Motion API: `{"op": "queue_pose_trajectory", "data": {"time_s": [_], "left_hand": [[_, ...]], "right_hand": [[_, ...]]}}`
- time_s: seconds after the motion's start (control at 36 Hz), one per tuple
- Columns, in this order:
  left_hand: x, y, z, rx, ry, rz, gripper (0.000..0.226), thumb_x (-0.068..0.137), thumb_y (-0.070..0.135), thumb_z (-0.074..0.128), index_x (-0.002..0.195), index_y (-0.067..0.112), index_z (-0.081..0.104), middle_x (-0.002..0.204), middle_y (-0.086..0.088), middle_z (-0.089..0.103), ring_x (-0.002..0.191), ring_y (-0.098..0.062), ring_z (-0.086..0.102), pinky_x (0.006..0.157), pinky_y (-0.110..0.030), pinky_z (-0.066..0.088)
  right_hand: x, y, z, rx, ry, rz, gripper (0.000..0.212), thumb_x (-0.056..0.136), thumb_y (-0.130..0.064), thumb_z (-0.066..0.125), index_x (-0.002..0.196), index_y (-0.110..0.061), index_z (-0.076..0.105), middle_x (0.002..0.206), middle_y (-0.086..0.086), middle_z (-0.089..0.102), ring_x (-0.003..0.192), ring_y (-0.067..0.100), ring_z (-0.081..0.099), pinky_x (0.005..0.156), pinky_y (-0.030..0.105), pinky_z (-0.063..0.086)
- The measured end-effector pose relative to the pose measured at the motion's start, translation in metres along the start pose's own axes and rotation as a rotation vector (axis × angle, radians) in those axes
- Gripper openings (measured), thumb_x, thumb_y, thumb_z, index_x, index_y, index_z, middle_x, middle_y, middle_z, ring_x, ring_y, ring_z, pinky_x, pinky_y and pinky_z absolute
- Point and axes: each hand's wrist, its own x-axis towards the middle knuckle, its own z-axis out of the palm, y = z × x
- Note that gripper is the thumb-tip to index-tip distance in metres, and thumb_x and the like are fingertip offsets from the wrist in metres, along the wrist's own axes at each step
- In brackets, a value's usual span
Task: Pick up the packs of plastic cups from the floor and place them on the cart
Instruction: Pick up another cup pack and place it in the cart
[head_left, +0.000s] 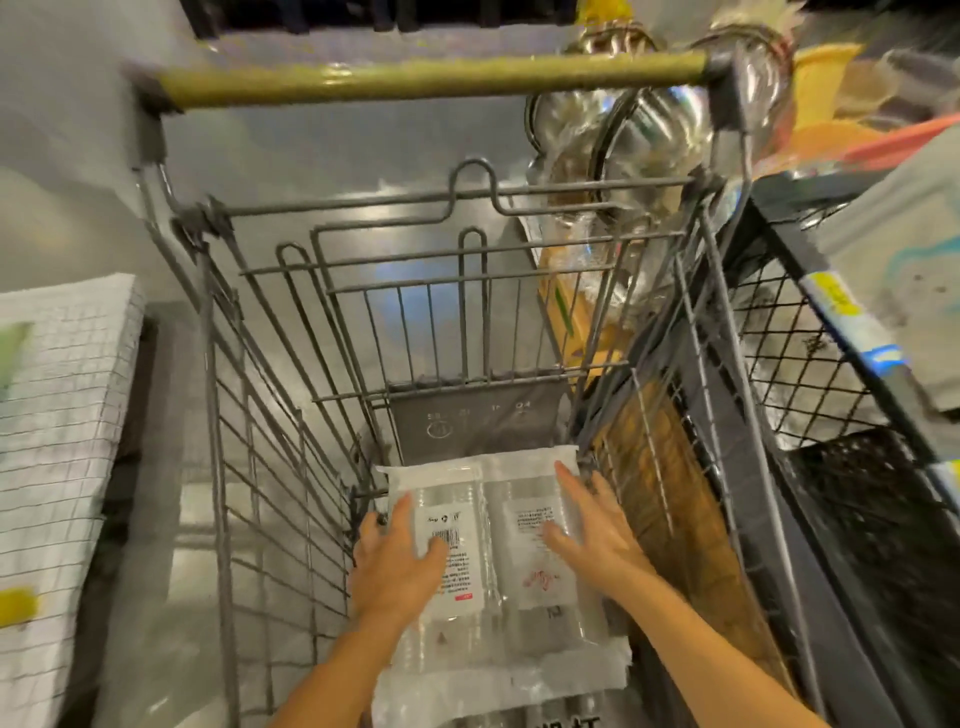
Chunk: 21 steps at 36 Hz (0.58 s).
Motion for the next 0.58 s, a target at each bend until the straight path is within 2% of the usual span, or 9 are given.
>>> {"op": "queue_pose_trajectory", "data": {"time_s": [0.08, 0.14, 0.19, 0.25, 0.36, 0.44, 0.47, 0.53, 0.58], "left_hand": [[-0.02, 0.034, -0.045, 0.074, 0.001, 0.117, 0.058, 0.089, 0.044, 0.055, 0.143, 0.031, 0.041, 0.143, -0.001, 0.038, 0.132, -0.023, 0.04, 0.108, -0.035, 0.037], [-0.039, 0.061, -0.081, 0.158, -0.025, 0.177, 0.052, 0.087, 0.045, 0.055, 0.136, 0.029, 0.051, 0.138, -0.002, 0.048, 0.126, -0.022, 0.048, 0.104, -0.033, 0.041], [-0.062, 0.089, -0.12, 0.262, -0.048, 0.257, 0.045, 0.083, 0.049, 0.052, 0.125, 0.031, 0.058, 0.128, -0.001, 0.058, 0.114, -0.02, 0.057, 0.096, -0.033, 0.047], [-0.09, 0.117, -0.156, 0.361, -0.034, 0.342, 0.049, 0.085, 0.049, 0.053, 0.128, 0.028, 0.058, 0.127, 0.001, 0.06, 0.111, -0.019, 0.06, 0.091, -0.032, 0.049], [-0.149, 0.169, -0.217, 0.476, 0.068, 0.476, 0.046, 0.088, 0.045, 0.053, 0.122, 0.014, 0.061, 0.121, -0.007, 0.063, 0.098, -0.022, 0.063, 0.081, -0.034, 0.052], [-0.192, 0.202, -0.252, 0.506, 0.08, 0.533, 0.048, 0.091, 0.046, 0.051, 0.126, 0.014, 0.057, 0.119, -0.008, 0.062, 0.107, -0.025, 0.06, 0.09, -0.038, 0.051], [-0.206, 0.211, -0.262, 0.511, 0.079, 0.565, 0.046, 0.091, 0.046, 0.05, 0.123, 0.015, 0.058, 0.112, -0.008, 0.063, 0.103, -0.025, 0.06, 0.089, -0.039, 0.051], [-0.233, 0.232, -0.279, 0.531, 0.106, 0.628, 0.04, 0.088, 0.049, 0.048, 0.114, 0.02, 0.057, 0.102, -0.006, 0.06, 0.096, -0.023, 0.059, 0.083, -0.039, 0.05], [-0.256, 0.25, -0.29, 0.554, 0.114, 0.678, 0.045, 0.088, 0.046, 0.049, 0.123, 0.02, 0.059, 0.114, -0.006, 0.064, 0.104, -0.026, 0.06, 0.087, -0.041, 0.051]], "right_hand": [[-0.026, -0.036, -0.043, -0.112, -0.013, -0.052, 0.071, 0.099, -0.041, 0.054, 0.158, -0.033, 0.016, 0.164, 0.005, 0.018, 0.154, 0.021, 0.002, 0.118, 0.04, 0.021], [-0.043, -0.06, -0.075, -0.202, 0.022, -0.082, 0.069, 0.097, -0.043, 0.054, 0.157, -0.028, 0.023, 0.16, 0.006, 0.029, 0.15, 0.024, 0.02, 0.116, 0.039, 0.03], [-0.062, -0.087, -0.111, -0.285, 0.036, -0.109, 0.067, 0.096, -0.045, 0.054, 0.155, -0.029, 0.029, 0.151, 0.005, 0.042, 0.135, 0.026, 0.043, 0.105, 0.038, 0.043], [-0.085, -0.114, -0.149, -0.35, 0.057, -0.154, 0.062, 0.095, -0.045, 0.053, 0.152, -0.028, 0.035, 0.136, 0.005, 0.053, 0.116, 0.026, 0.057, 0.089, 0.037, 0.051], [-0.139, -0.165, -0.216, -0.485, 0.078, -0.218, 0.05, 0.096, -0.044, 0.053, 0.141, -0.022, 0.048, 0.131, 0.005, 0.058, 0.117, 0.027, 0.057, 0.092, 0.039, 0.05], [-0.181, -0.191, -0.256, -0.538, 0.096, -0.227, 0.025, 0.092, -0.041, 0.054, 0.105, -0.02, 0.057, 0.103, 0.004, 0.063, 0.1, 0.031, 0.061, 0.081, 0.037, 0.051], [-0.193, -0.196, -0.266, -0.557, 0.123, -0.23, 0.025, 0.089, -0.041, 0.052, 0.102, -0.02, 0.058, 0.101, 0.004, 0.064, 0.097, 0.031, 0.062, 0.081, 0.039, 0.052], [-0.221, -0.206, -0.284, -0.576, 0.198, -0.249, 0.038, 0.088, -0.042, 0.052, 0.117, -0.019, 0.06, 0.112, 0.006, 0.067, 0.102, 0.03, 0.063, 0.085, 0.041, 0.053], [-0.25, -0.213, -0.297, -0.587, 0.259, -0.264, 0.04, 0.092, -0.043, 0.052, 0.124, -0.019, 0.059, 0.113, 0.005, 0.066, 0.106, 0.028, 0.061, 0.081, 0.036, 0.05]]}}
